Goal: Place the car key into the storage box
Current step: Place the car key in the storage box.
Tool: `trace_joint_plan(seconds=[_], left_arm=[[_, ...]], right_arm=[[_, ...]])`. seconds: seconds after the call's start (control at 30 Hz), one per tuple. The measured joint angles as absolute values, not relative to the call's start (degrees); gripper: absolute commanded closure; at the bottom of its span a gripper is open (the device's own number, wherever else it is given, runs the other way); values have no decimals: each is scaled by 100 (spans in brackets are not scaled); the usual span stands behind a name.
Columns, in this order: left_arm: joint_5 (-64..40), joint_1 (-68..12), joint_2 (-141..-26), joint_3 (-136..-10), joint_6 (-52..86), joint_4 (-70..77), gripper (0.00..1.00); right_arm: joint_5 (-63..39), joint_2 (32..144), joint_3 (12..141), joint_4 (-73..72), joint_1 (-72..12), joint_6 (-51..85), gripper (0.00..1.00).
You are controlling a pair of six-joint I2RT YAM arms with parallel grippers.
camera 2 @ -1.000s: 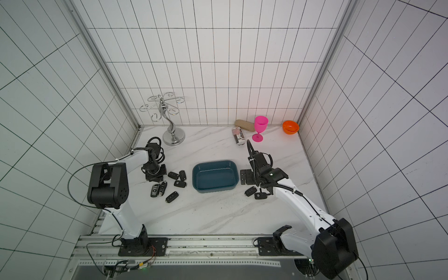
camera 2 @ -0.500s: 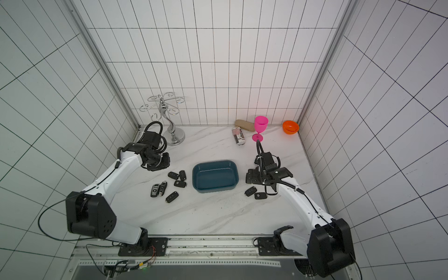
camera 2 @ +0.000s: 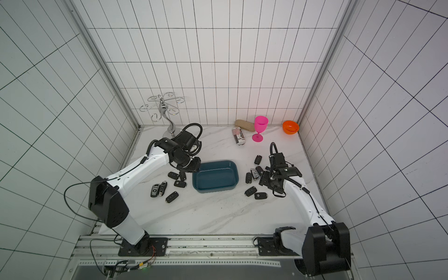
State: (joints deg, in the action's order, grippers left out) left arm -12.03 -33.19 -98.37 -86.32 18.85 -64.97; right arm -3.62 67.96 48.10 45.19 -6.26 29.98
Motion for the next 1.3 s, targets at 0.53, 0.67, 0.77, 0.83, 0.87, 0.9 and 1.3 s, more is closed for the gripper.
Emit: trace_joint_plan(seconds=[0.53, 0.67, 0.77, 0.83, 0.87, 0.9, 1.3], left_arm=[[-1164, -3778, -11826, -9574, 1890, -6383, 89], [-1155, -3800, -12143, -9666, 1892, -6407, 88], [-1114, -3809, -12317, -9688, 1892, -6401, 84], [-1090, -3809, -12352, -9727, 1898, -6410, 81], [-1090, -3811, -12355, -9727, 1898, -6416, 80], [-1074, -3811, -12355, -9730, 1894, -6420, 78], [-1046, -3811, -12457, -9747, 1837, -6412, 16]], right_arm=[[-919, 6796, 4449, 4613, -373, 3111, 15], [-1026, 6820, 4357, 4628, -373, 3153, 16], [-1085, 6973, 4318, 4635, -373, 3232, 18], [-1083, 7098, 4281, 4624, -370, 3301, 18], [-1068, 7155, 4257, 4619, -373, 3352, 18], [-1048, 7207, 4235, 4615, -373, 3402, 18], [-668, 7725, 4219, 4414, -373, 4556, 16]])
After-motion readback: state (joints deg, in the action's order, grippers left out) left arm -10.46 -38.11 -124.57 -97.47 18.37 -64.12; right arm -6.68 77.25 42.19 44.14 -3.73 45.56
